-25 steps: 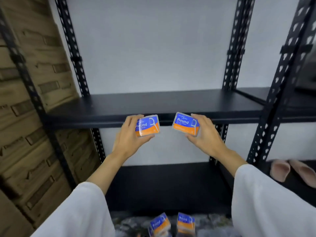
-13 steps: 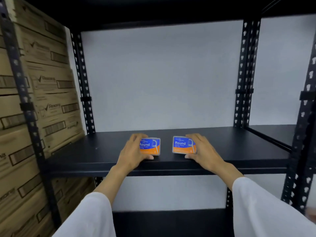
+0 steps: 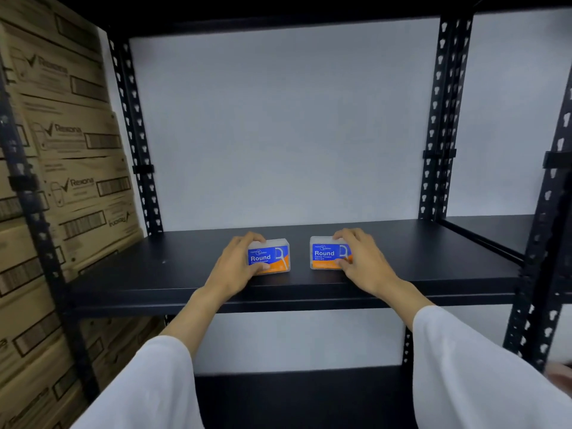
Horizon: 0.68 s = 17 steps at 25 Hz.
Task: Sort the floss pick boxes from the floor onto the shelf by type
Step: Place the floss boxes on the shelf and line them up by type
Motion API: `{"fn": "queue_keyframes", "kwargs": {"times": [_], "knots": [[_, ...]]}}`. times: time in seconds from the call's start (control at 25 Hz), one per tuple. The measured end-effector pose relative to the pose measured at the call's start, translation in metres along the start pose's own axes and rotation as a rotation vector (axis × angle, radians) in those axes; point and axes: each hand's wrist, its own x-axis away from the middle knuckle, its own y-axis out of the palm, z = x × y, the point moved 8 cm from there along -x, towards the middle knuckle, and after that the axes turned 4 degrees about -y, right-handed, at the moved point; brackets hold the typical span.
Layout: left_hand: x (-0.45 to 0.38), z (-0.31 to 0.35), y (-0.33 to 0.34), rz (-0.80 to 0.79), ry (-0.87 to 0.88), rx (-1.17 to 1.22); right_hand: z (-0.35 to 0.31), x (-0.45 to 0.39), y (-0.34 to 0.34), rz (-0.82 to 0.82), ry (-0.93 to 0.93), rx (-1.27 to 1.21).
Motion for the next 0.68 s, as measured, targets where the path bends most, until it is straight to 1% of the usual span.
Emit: {"fn": "queue_keyframes", "kwargs": {"times": [0.12, 0.28, 0.48, 0.68], "knots": [[-0.015, 0.016, 0.018, -0.05, 0.031, 0.03, 0.031, -0.006, -0.02, 0.039, 0.082, 0.096], [-0.048, 0.053, 0.072, -0.131, 0.103, 0.063, 0.094, -0.013, -0.051, 0.076, 0.202, 0.167], [-0.1, 0.1, 0.149, -0.211, 0.174, 0.038, 0.155, -0.038, -0.064, 0.085, 0.208, 0.184], [-0.145, 0.117, 0.194, -0.243, 0.179, 0.007, 0.196, -0.059, -0.066, 0.086, 0.205, 0.199]]}}
